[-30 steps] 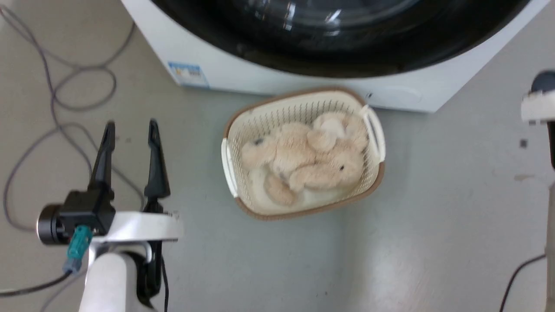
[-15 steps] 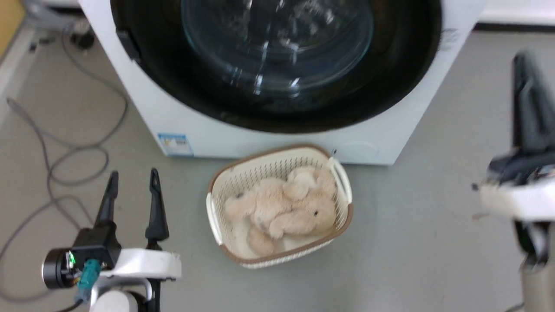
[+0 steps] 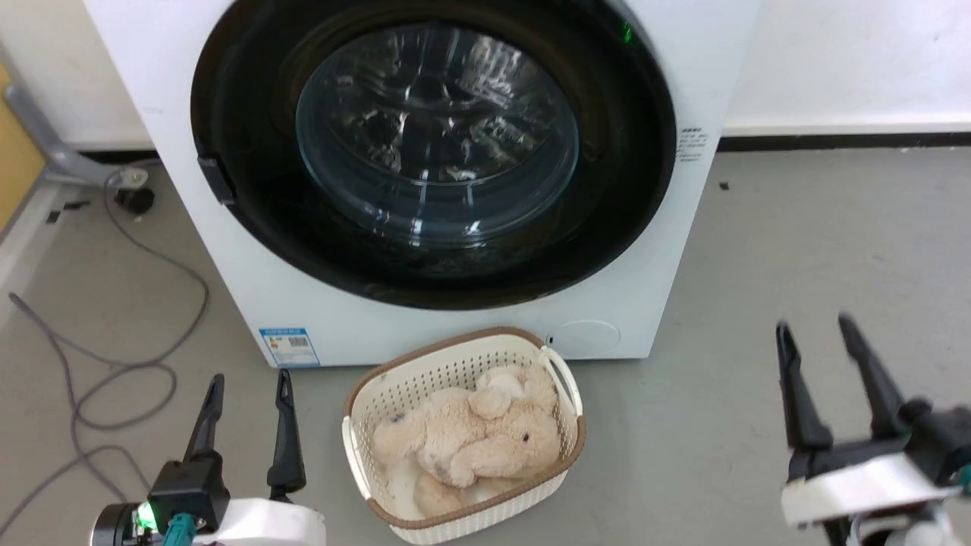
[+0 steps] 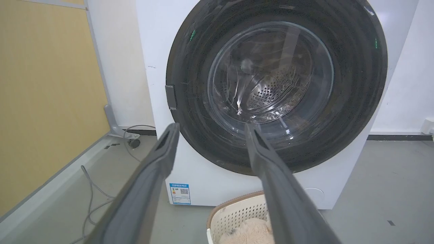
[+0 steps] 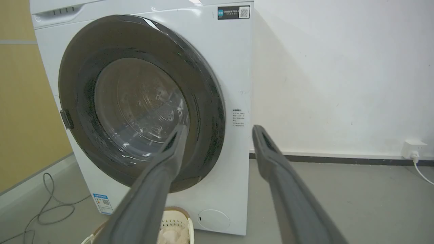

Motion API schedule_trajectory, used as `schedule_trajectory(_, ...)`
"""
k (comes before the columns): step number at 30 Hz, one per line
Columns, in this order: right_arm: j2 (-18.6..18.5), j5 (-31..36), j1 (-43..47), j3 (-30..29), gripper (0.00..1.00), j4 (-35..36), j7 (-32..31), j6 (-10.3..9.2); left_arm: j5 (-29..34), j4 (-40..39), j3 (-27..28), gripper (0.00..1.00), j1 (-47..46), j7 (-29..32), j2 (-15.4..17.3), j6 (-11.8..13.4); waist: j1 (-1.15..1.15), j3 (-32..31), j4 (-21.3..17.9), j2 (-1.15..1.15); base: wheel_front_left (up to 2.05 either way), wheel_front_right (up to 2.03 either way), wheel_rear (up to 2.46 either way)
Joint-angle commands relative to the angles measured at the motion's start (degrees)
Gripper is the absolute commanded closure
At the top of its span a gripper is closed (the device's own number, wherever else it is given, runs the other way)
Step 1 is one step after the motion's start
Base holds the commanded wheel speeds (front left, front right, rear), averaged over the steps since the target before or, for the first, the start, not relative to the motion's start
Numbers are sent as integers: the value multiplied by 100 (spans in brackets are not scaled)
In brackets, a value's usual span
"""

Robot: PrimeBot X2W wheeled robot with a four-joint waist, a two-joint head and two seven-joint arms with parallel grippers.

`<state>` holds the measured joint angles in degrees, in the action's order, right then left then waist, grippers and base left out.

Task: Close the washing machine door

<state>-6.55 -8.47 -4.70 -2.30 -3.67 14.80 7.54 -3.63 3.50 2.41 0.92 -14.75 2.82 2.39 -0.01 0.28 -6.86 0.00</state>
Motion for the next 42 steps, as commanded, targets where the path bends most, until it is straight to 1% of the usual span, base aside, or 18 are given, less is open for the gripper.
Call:
schedule_trajectory(1,66,-44,177,1,0,-96,20,-5,25,-15,-15,0,92,-25,6,27,1,-78,-40,0,0,0,0)
schedule_trajectory(7,171,-108,460,31,0,-425,20,-5,71,36,-77,0,210,-25,6,16,1,-168,-46,0,0,0,0)
schedule_trajectory(11,207,-90,553,32,0,-478,20,-5,71,73,-115,0,248,-25,6,18,1,-212,-16,0,0,0,0)
schedule_trajectory(12,177,-68,476,33,100,-476,-1,-1,51,63,-123,100,177,0,0,0,1,-213,-16,0,0,0,0)
schedule_trajectory(42,218,128,474,80,100,-299,-322,-1,116,-26,-159,100,119,322,0,-54,1,-177,138,0,0,0,0)
